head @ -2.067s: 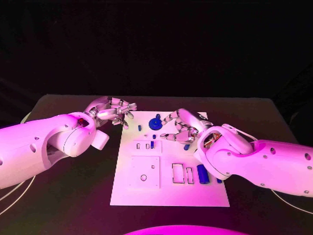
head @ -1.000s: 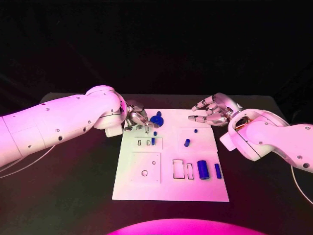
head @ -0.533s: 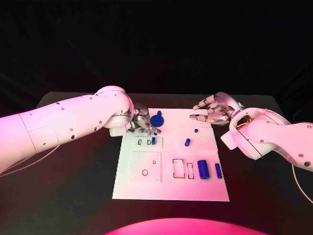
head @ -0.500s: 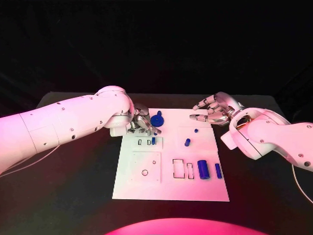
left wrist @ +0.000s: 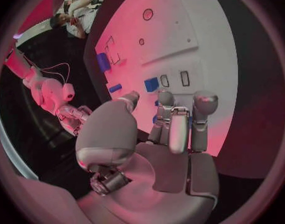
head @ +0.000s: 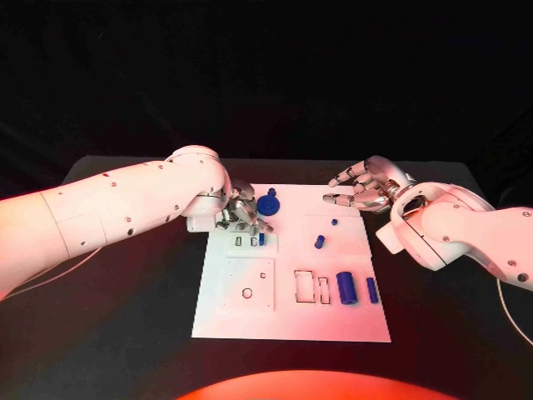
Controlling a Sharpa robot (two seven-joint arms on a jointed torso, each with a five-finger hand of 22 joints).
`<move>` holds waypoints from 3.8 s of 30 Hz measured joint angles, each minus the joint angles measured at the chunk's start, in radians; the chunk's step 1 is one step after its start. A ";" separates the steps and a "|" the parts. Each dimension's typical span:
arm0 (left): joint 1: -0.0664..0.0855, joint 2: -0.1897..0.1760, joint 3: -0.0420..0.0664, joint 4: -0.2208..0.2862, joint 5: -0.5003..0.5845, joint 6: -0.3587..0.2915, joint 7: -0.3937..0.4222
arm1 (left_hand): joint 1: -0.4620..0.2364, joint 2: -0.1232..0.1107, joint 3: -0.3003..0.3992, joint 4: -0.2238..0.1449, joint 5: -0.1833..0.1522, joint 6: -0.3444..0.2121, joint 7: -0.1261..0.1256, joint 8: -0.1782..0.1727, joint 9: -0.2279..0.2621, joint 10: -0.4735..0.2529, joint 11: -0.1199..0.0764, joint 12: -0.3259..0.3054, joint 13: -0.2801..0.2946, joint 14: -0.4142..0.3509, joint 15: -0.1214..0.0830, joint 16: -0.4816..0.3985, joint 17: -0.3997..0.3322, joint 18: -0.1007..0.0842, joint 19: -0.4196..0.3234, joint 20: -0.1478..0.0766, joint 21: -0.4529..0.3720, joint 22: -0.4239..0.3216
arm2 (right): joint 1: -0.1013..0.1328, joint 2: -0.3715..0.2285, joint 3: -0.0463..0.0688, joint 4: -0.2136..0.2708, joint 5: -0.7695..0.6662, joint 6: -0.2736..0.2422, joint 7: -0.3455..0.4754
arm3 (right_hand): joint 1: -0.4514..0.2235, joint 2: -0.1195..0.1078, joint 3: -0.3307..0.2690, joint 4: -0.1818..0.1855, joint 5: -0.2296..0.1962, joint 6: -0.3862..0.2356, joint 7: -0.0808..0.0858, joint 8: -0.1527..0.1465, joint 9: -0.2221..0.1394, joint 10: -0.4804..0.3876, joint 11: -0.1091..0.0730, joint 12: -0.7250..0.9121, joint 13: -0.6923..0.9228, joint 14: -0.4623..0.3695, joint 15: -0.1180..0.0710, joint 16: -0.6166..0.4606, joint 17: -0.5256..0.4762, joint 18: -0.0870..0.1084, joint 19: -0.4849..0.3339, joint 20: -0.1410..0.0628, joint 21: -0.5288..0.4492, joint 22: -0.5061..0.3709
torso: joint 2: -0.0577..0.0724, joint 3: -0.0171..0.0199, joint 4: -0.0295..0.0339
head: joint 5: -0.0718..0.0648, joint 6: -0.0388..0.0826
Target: Assemble the parts on the task board
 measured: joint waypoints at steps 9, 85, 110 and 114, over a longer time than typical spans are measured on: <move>-0.001 0.010 -0.001 -0.006 -0.001 0.021 -0.003 | 0.015 0.015 0.000 0.000 0.000 0.004 -0.004 0.006 0.006 0.000 0.000 0.000 0.005 0.000 0.000 0.000 0.000 0.000 0.000 0.000 0.006 0.004 | 0.000 0.002 0.000 -0.001 0.000 0.002 -0.001 | 0.000 0.000 0.000 0.000 0.000 0.001 -0.001 0.000 0.000 0.000 0.000 0.000 0.000 0.000 0.000 0.000 0.000 0.000 0.000 0.000 0.000 0.000 | 0.000 -0.0005 -0.0005 | -0.001 -0.003; -0.016 -0.098 0.028 0.058 0.086 -0.109 -0.001 | 0.071 -0.063 0.509 -0.145 0.037 -0.003 -0.032 0.139 0.054 0.115 -0.043 0.076 0.111 0.002 -0.040 0.037 0.000 -0.015 0.027 -0.027 0.088 0.108 | 0.000 0.007 0.000 -0.016 0.000 0.020 -0.009 | 0.000 0.000 0.008 -0.003 0.018 0.001 -0.001 0.008 0.000 0.000 0.000 0.000 0.000 0.000 0.000 0.000 0.000 0.000 0.000 0.000 0.000 0.000 | -0.005 0.0035 0.0038 | -0.003 -0.004; -0.041 -0.077 -0.010 0.095 0.056 -0.283 0.008 | -0.009 -0.117 0.500 -0.155 0.327 0.062 -0.050 0.148 0.176 0.213 -0.080 0.134 0.193 0.002 -0.066 0.050 0.000 -0.047 0.104 -0.050 0.149 0.226 | -0.001 0.010 -0.001 -0.021 0.000 0.020 -0.006 | 0.000 0.000 0.013 -0.002 0.021 0.001 -0.001 0.008 0.000 -0.003 -0.003 0.000 0.001 0.000 0.000 0.000 0.000 0.000 0.000 0.000 0.000 0.000 | -0.005 0.0033 0.0042 | 0.006 -0.033; -0.046 -0.067 -0.016 0.092 0.048 -0.287 0.009 | -0.013 -0.121 0.500 -0.155 0.328 0.066 -0.054 0.148 0.176 0.214 -0.080 0.133 0.179 0.002 -0.066 0.050 0.000 -0.047 0.107 -0.054 0.149 0.228 | -0.001 0.012 -0.001 -0.022 0.000 0.020 -0.006 | 0.000 0.000 0.014 -0.003 0.021 0.001 -0.001 0.008 0.000 -0.004 -0.004 0.000 0.000 0.000 0.000 0.000 0.000 0.000 0.000 0.000 0.000 0.000 | -0.005 0.0036 0.0027 | 0.008 -0.036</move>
